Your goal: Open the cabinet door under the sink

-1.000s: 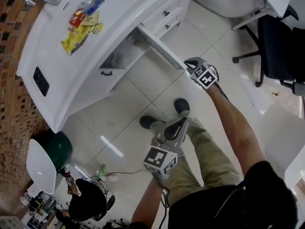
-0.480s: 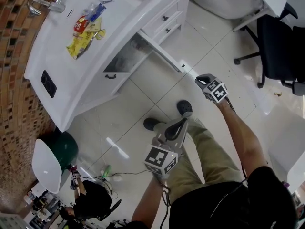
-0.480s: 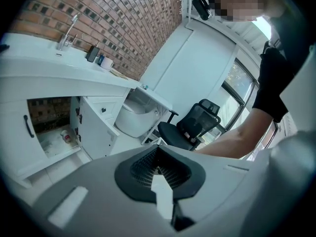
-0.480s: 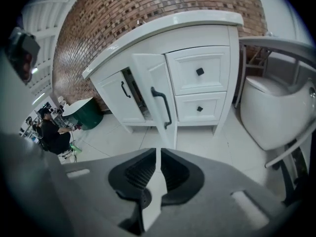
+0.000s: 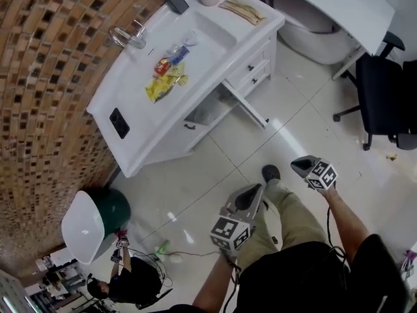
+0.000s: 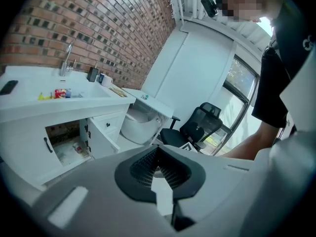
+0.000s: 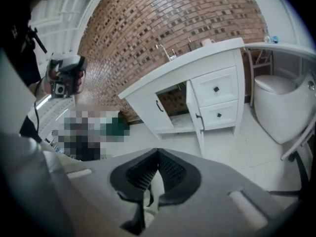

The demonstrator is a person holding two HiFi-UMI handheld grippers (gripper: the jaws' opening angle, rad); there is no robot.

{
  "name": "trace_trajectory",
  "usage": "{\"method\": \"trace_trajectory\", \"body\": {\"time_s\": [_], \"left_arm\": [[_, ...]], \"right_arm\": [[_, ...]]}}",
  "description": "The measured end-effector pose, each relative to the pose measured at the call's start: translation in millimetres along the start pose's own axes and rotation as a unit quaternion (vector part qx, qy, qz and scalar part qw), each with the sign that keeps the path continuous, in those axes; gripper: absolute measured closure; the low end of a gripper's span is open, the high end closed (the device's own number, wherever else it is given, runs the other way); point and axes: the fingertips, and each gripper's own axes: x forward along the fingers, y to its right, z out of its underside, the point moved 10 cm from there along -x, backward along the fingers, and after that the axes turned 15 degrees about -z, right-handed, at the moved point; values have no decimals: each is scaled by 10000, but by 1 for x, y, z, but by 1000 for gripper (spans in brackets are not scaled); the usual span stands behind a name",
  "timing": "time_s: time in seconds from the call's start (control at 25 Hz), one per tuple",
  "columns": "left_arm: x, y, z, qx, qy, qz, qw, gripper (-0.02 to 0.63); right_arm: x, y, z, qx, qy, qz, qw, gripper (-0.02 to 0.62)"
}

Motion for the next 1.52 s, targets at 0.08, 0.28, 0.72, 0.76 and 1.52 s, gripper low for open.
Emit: {"method": "trace_trajectory", "body": {"time_s": [0.08,0.28,0.72,0.76,1.52], "left_arm": [[-18,16,-7,-23,107,-42,9999,591],[-66,61,-4,26,286,-108,9995,591],[-197,144,110,-298,832,-910,9919,591],[-211,153,123,-377,912,-998,9901,591],[-263,302,177,-413,1929,-1373,9707,591]], "right_arm": [[-5,-26,-27,-260,63,-314,9992,604],[-24,-101,-78,-1001,565,-925,9891,604],[-88,-271,-46,-1853,1651,-1432,9581,604],[-96,-288,-40,-1878,1770,-1479,9547,603],[-223,-433,53,-2840,1266,-1441,9394,604]]}}
